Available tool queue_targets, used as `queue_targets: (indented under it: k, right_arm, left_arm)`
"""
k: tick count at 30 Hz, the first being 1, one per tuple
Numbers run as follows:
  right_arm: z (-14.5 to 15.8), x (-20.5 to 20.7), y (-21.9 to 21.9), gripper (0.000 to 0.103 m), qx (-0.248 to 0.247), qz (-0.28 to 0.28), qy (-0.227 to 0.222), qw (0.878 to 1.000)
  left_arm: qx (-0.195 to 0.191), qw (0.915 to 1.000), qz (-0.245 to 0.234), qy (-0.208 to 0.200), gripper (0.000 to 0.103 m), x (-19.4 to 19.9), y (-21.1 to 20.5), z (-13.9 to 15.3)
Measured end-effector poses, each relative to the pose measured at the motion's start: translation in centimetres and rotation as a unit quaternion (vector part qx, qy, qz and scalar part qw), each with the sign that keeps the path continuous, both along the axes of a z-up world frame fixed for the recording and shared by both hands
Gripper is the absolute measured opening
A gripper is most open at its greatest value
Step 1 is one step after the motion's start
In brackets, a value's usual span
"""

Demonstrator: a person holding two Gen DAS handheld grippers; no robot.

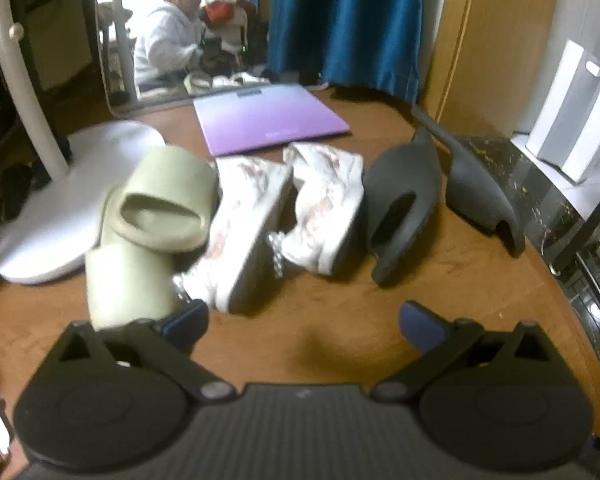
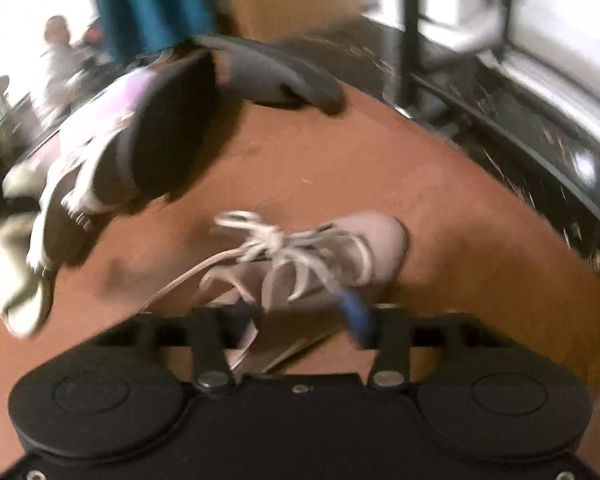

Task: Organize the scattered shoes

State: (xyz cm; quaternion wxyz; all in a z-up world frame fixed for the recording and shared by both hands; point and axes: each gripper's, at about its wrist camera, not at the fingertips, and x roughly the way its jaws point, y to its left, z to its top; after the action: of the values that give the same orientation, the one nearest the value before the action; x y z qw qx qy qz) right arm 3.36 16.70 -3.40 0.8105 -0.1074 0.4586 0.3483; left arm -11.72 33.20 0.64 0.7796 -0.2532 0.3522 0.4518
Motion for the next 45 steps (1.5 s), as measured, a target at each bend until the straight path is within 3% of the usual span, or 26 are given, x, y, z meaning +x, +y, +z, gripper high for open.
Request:
queue_targets:
  k: [1, 3, 6, 8, 11, 14, 15, 17, 19, 21, 23, 27, 30, 32, 35, 37, 39, 43, 45]
  right_arm:
    - [0.3, -0.3, 0.0, 0.021, -0.008, 0.002, -0.013, 1.000]
    - [0.9, -0.6, -0.7, 0.020, -0.016, -0.006, -0.027, 0.999]
    - [1.2, 0.2, -3.4, 0.018, -0.002, -0.049, -0.013, 0.999]
    - [1.2, 1.2, -6.4, 0.016, 0.020, -0.121, 0.018, 0.992]
    - [1.4, 0.9, -9.2, 0.016, 0.029, -0.171, 0.053, 0.983]
    - [1.5, -0.2, -11.7, 0.024, 0.041, -0.180, 0.110, 0.977]
    - [1.4, -0.8, -12.2, 0.027, 0.042, -0.148, 0.137, 0.978]
    - [1.8, -1.5, -12.8, 0.042, 0.046, -0.107, 0.149, 0.982]
    - [3.2, -2.5, -13.5, 0.084, 0.042, -0.045, 0.108, 0.992]
    - [4.5, -3.4, -13.2, 0.098, 0.018, 0.017, 0.013, 1.000]
    - [5.6, -4.2, -12.9, 0.100, -0.006, 0.076, -0.076, 0.994]
    - [4.7, -5.7, -10.8, 0.101, -0.075, 0.177, -0.129, 0.973]
    - [5.1, -7.3, -10.5, 0.101, -0.088, 0.233, -0.167, 0.954]
    - [5.1, -7.2, -10.8, 0.102, -0.099, 0.238, -0.164, 0.952]
    - [3.2, -6.5, -10.5, 0.102, -0.160, 0.265, -0.167, 0.936]
    - [1.1, -6.2, -9.6, 0.101, -0.186, 0.292, -0.163, 0.924]
    - [-0.5, -6.3, -8.4, 0.099, -0.200, 0.319, -0.162, 0.912]
    - [-3.2, -6.6, -5.8, 0.094, -0.208, 0.387, -0.175, 0.881]
    - [-3.9, -6.2, -4.9, 0.087, -0.206, 0.394, -0.160, 0.881]
  left_arm:
    - [-0.002, 1.0000, -0.002, -0.001, 0.102, 0.2, 0.0, -0.1]
    - [-0.005, 1.0000, -0.007, -0.004, 0.102, 0.5, -0.1, -0.2]
    - [-0.011, 0.9998, -0.013, -0.007, 0.102, 0.9, -0.3, -0.5]
    - [-0.017, 0.9997, -0.017, -0.005, 0.102, 1.1, -0.5, -0.7]
    - [-0.025, 0.9993, -0.027, -0.003, 0.102, 1.5, -0.8, -1.0]
    - [-0.028, 0.9991, -0.029, -0.009, 0.102, 1.5, -0.9, -1.0]
    - [-0.028, 0.9991, -0.029, -0.010, 0.102, 1.5, -0.9, -1.0]
    - [-0.030, 0.9990, -0.031, -0.009, 0.102, 1.6, -1.0, -1.1]
    - [-0.034, 0.9989, -0.031, -0.007, 0.102, 1.6, -1.0, -1.3]
    - [-0.039, 0.9988, -0.027, -0.009, 0.102, 1.5, -1.2, -1.4]
    - [-0.050, 0.9986, -0.018, -0.009, 0.102, 1.5, -1.5, -1.4]
    - [-0.097, 0.9949, 0.019, -0.018, 0.102, 1.7, -2.5, 0.0]
    - [-0.073, 0.9959, 0.014, -0.052, 0.102, 1.5, -4.3, 2.0]
    - [-0.040, 0.9966, 0.012, -0.071, 0.102, 1.4, -5.8, 2.9]
    - [-0.014, 0.9954, -0.009, -0.095, 0.102, 1.4, -7.7, 3.5]
    - [-0.029, 0.9915, -0.028, -0.124, 0.102, 1.3, -7.6, 3.6]
    - [-0.049, 0.9883, -0.016, -0.143, 0.102, 0.8, -7.2, 3.2]
    - [-0.087, 0.9869, 0.008, -0.136, 0.102, 0.8, -6.1, 1.9]
    - [-0.087, 0.9875, 0.007, -0.131, 0.102, 1.1, -6.1, 1.7]
